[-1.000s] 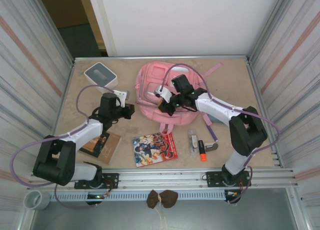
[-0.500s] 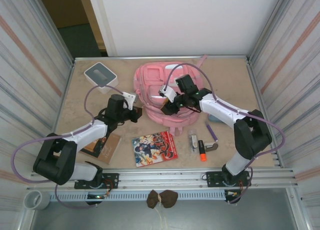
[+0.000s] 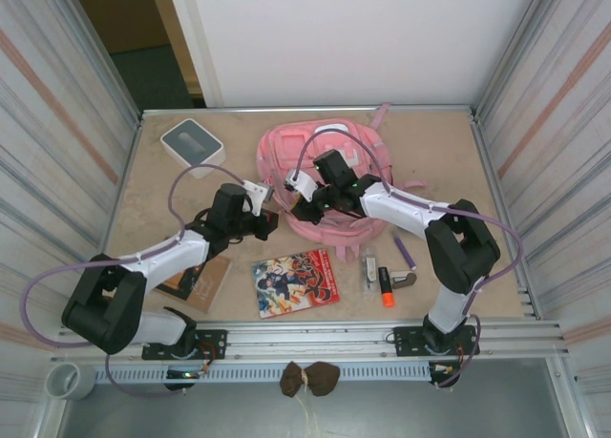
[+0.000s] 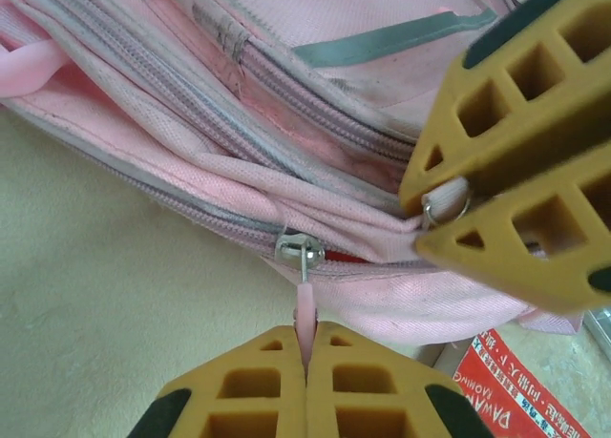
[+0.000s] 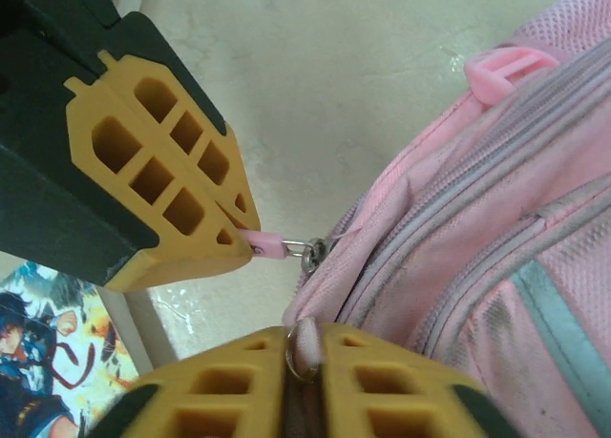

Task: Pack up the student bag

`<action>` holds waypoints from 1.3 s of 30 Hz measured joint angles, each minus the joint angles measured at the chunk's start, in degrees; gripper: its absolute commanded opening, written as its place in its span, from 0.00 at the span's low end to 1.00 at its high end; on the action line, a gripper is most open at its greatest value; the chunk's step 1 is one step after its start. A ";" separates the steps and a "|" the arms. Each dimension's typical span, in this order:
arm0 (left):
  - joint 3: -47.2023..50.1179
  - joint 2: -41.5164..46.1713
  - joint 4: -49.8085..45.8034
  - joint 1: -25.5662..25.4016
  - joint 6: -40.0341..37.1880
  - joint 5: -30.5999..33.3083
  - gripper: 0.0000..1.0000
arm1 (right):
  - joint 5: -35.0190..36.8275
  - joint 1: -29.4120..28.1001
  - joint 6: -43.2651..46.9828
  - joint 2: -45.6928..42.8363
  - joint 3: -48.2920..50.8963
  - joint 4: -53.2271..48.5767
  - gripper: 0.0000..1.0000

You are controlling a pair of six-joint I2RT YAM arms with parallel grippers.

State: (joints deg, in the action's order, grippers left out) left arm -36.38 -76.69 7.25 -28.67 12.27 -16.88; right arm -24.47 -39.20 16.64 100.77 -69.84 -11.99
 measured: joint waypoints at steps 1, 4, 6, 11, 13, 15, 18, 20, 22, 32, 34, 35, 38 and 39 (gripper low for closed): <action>0.00 0.22 -0.09 0.13 -0.02 0.33 0.00 | 0.22 0.00 0.11 -0.17 0.00 0.09 0.00; 0.00 0.42 -0.17 1.51 -0.04 0.44 0.00 | 0.20 0.55 0.02 -1.53 0.90 0.85 0.00; 0.00 0.42 -0.15 3.06 -0.20 0.42 0.00 | -0.39 1.31 0.02 -2.95 1.95 1.55 0.00; -1.36 -2.08 1.70 7.89 -0.33 -0.50 0.00 | -3.37 3.02 -0.55 -5.90 4.02 2.99 0.00; -2.58 -4.70 2.75 9.57 -0.39 -0.79 0.00 | -4.31 3.34 -1.11 -6.21 4.09 3.19 0.00; -3.82 -7.43 3.45 10.95 -0.42 -0.87 0.00 | -4.81 3.34 -1.31 -6.21 4.09 3.39 0.00; -6.64 -11.89 3.52 12.79 -0.50 -0.98 0.00 | -5.62 3.34 -1.99 -6.21 4.09 3.50 0.00; -8.46 -14.23 3.50 13.64 -0.83 -0.90 0.03 | -6.05 3.37 -2.78 -6.21 4.09 3.69 0.00; -9.38 -15.43 3.58 14.01 -1.18 -0.61 0.13 | -6.73 3.58 -3.87 -6.21 4.09 4.28 0.00; 0.46 -4.20 9.33 13.86 -2.60 3.74 0.53 | -5.95 3.98 -13.18 -1.68 -2.62 1.05 0.17; 3.69 1.09 10.95 12.11 -4.07 4.79 0.57 | -5.05 4.09 -15.19 0.35 -6.64 -1.03 0.29; 4.26 2.75 11.30 11.47 -4.76 4.98 0.58 | -4.76 4.24 -15.78 0.46 -7.48 -1.55 0.33; 3.72 5.60 12.00 10.01 -6.56 4.72 0.59 | -4.57 5.55 -17.51 -1.66 -6.54 -2.47 0.44; 2.99 5.68 11.89 9.55 -7.15 4.46 0.59 | -4.59 6.43 -18.16 -3.41 -4.74 -2.58 0.46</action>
State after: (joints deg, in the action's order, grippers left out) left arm -33.39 -71.00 19.14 -19.11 5.13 -12.43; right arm -29.06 -32.77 -1.52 97.36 -74.59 -14.57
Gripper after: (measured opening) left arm 0.584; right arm 0.427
